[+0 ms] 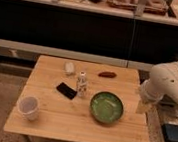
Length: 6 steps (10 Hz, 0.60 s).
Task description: Knock the bottle over
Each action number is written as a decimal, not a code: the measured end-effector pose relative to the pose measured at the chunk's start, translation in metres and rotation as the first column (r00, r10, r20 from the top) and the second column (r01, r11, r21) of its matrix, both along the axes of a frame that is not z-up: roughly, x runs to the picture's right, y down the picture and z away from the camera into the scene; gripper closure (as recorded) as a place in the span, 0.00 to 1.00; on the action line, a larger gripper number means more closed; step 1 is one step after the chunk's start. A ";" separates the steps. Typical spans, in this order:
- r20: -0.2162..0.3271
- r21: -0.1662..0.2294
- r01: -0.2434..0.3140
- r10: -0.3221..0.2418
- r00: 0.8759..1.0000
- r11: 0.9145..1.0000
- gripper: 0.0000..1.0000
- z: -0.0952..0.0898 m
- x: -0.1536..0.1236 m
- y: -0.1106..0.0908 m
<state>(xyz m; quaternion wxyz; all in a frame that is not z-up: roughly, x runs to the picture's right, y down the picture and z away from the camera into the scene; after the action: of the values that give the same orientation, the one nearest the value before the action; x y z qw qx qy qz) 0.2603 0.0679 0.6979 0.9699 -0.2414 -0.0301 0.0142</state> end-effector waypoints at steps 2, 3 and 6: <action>0.128 0.142 0.029 -0.047 0.991 0.990 0.35 0.022 -0.042 -0.067; 0.176 0.189 0.046 -0.080 0.981 0.981 0.35 0.028 -0.055 -0.087; 0.266 0.287 0.074 -0.153 0.952 0.955 0.35 0.038 -0.082 -0.128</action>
<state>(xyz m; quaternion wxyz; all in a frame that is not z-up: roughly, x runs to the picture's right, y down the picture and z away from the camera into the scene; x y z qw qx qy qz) 0.1786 -0.0598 0.7358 0.9785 -0.1060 -0.1570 -0.0813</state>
